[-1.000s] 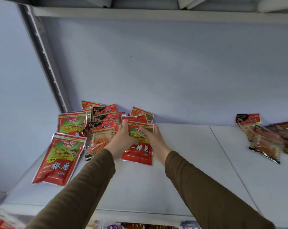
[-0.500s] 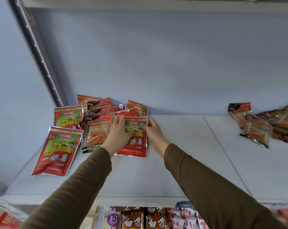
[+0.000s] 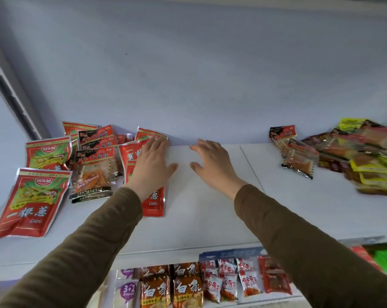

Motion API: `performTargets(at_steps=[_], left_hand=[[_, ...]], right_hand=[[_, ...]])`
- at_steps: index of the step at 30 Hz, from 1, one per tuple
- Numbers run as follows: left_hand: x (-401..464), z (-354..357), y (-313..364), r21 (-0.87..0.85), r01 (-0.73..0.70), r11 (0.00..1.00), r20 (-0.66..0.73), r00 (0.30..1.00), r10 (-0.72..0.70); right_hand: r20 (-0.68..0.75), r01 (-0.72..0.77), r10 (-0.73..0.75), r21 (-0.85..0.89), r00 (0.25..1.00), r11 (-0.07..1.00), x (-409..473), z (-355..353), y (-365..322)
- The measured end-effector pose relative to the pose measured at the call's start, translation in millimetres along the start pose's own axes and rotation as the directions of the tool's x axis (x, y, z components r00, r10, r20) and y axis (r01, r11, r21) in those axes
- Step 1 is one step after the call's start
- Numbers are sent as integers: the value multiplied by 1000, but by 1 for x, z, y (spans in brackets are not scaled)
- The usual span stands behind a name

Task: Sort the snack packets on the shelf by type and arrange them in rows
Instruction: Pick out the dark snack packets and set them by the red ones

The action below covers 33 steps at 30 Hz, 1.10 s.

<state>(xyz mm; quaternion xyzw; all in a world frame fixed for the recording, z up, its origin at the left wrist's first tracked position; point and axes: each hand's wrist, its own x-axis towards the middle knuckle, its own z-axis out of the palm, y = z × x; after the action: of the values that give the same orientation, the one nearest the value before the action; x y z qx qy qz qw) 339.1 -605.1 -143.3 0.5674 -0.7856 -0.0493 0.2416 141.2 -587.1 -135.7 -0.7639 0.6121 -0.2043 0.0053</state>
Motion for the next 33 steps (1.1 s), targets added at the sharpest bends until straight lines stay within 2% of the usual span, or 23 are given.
performTargets(at_steps=[4, 9, 19, 26, 33], left_hand=[[8, 22, 49, 0, -74, 997, 36, 997, 74], [17, 66, 132, -16, -91, 996, 74, 993, 92], [35, 142, 285, -120, -48, 992, 141, 988, 65], [56, 170, 323, -188, 31, 982, 214, 977, 10], [98, 192, 332, -215, 30, 976, 194, 981, 13]], right_hand=[[6, -11, 11, -89, 1000, 996, -29, -23, 44], [10, -56, 58, -123, 998, 991, -69, -56, 127], [12, -41, 43, -174, 999, 984, -116, -112, 289], [30, -64, 67, -89, 997, 994, -113, -116, 346], [59, -84, 93, -133, 994, 987, -90, -112, 381]])
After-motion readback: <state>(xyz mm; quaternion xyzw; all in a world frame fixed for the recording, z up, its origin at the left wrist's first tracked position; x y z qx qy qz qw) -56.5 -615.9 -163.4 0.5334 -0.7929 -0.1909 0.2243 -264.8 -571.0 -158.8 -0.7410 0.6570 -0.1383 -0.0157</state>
